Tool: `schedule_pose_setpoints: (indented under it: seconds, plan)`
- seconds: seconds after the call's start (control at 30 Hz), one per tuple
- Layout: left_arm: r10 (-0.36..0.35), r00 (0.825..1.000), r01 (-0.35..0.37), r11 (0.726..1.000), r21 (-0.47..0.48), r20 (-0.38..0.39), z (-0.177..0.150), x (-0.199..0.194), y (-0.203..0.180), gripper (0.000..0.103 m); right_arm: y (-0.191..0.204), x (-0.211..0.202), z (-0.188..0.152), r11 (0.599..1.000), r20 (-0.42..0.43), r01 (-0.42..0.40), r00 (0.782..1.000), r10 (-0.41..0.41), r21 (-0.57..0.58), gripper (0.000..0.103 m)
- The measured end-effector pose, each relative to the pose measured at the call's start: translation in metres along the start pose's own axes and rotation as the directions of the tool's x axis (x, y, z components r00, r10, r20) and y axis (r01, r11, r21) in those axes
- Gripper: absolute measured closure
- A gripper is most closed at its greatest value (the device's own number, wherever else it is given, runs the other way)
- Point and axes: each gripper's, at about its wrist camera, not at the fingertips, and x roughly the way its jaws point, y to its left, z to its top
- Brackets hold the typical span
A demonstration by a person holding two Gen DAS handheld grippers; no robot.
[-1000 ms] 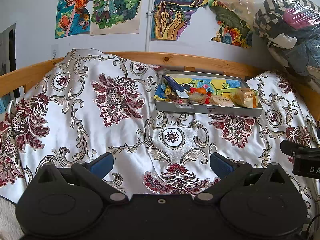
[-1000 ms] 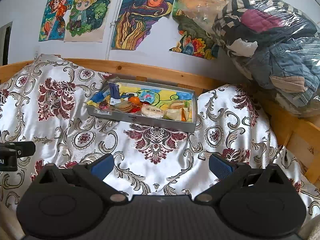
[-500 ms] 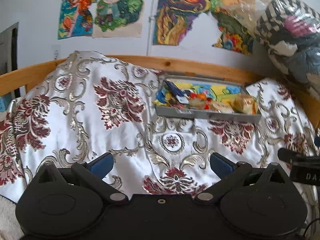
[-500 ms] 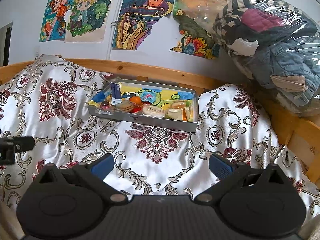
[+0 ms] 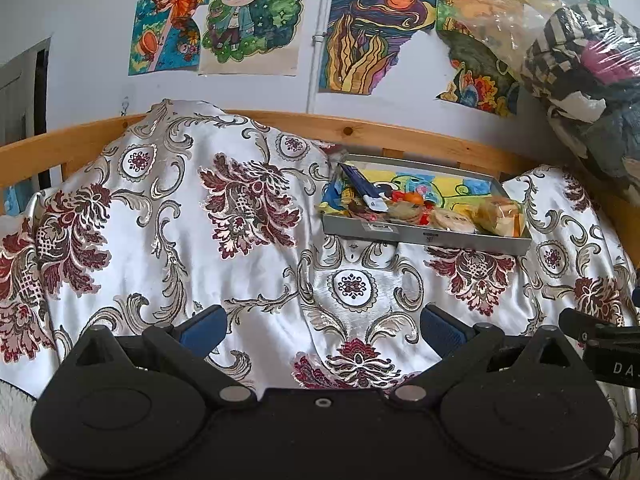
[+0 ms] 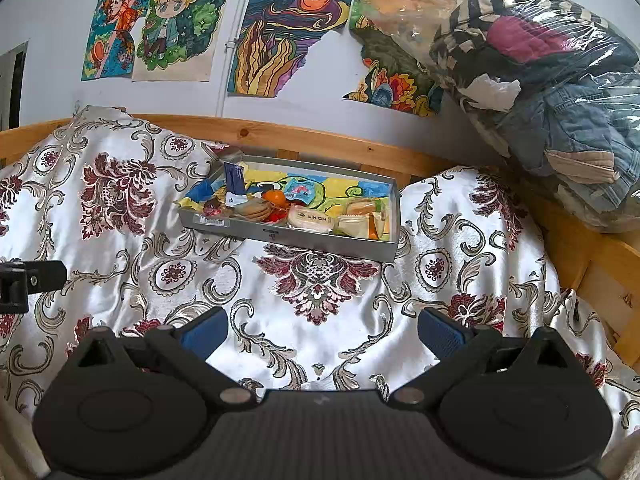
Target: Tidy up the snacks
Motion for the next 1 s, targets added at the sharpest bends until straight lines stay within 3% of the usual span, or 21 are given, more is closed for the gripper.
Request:
schedule_pose_setpoints:
  seconds: [1.0]
  plan:
    - [-0.008, 1.0, 0.008, 1.0, 0.005, -0.002, -0.0007, -0.0005, -0.0009, 0.001, 0.0004, 0.0005, -0.0008, 1.0, 0.0, 0.001, 1.0, -0.001, -0.002, 0.0]
